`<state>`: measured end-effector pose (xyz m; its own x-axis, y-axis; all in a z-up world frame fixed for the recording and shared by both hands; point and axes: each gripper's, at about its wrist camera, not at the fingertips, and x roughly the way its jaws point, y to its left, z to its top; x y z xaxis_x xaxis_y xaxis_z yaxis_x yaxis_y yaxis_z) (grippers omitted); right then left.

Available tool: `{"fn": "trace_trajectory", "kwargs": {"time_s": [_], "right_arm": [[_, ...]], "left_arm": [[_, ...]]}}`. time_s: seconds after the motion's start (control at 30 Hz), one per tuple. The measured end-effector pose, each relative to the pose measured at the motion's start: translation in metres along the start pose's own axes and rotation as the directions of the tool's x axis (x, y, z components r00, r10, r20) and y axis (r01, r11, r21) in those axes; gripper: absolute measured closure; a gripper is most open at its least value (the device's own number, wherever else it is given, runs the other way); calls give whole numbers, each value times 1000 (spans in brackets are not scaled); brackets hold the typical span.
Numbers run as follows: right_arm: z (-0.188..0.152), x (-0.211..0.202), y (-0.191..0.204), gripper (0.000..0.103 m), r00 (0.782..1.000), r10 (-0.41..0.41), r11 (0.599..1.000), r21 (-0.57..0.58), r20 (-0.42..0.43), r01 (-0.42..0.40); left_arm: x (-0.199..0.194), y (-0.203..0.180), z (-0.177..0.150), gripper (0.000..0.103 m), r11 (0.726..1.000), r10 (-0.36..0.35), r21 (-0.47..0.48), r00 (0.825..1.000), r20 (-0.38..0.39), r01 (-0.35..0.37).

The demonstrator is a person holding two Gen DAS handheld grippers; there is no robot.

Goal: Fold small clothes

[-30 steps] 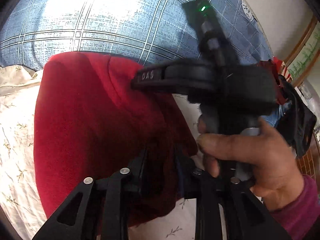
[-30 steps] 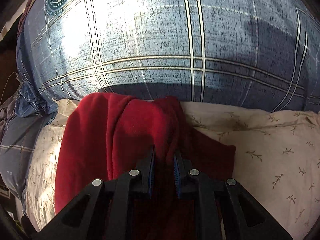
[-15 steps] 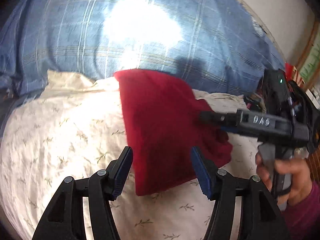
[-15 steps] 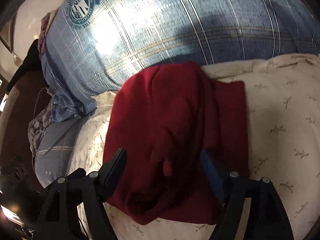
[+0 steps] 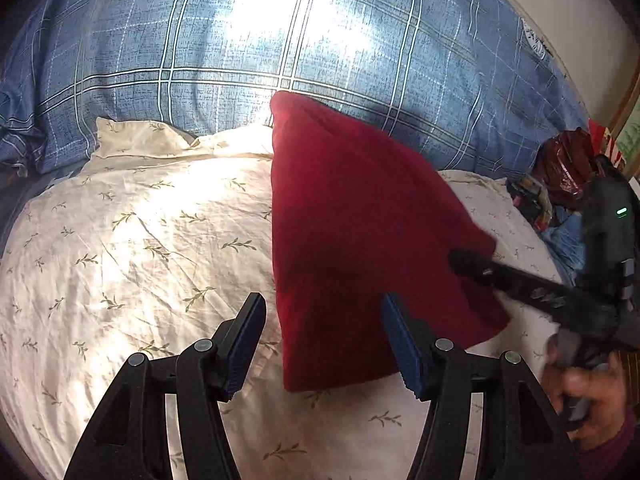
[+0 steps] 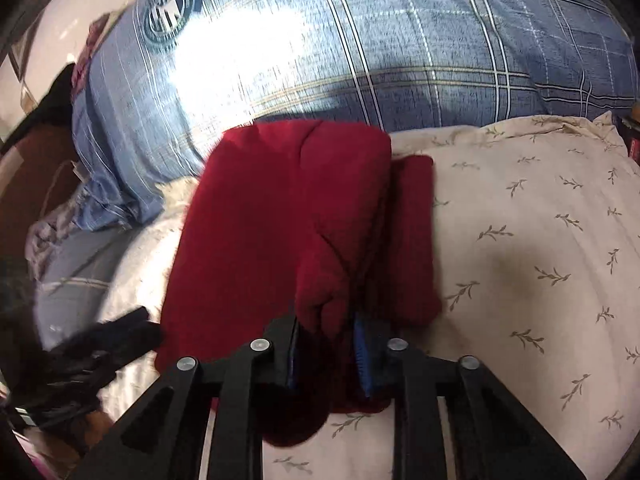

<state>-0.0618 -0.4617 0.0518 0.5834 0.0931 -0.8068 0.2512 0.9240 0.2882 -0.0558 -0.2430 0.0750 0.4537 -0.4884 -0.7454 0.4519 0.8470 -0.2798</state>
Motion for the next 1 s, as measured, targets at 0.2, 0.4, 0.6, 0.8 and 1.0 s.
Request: {"fn": "trace_trajectory", "kwargs": {"time_s": [0.2,0.4,0.6,0.8,1.0], "right_arm": [[29,-33,19,60,990,-43,995,-82,135,54],[44,22,33,68,996,-61,989,-128,66,69],[42,58,10,83,978,-198,970,-129,67,205],[35,28,11,76,982,-170,979,-97,78,177],[25,-9,30,68,987,-113,982,-137,112,128]], "left_arm": [[22,1,9,43,998,62,2,998,24,-62],[36,-1,13,37,996,91,3,996,25,-91],[50,-4,14,32,996,89,25,996,14,-89],[52,-4,15,31,995,92,29,996,12,-92],[52,-5,15,31,995,101,25,995,14,-101]]}}
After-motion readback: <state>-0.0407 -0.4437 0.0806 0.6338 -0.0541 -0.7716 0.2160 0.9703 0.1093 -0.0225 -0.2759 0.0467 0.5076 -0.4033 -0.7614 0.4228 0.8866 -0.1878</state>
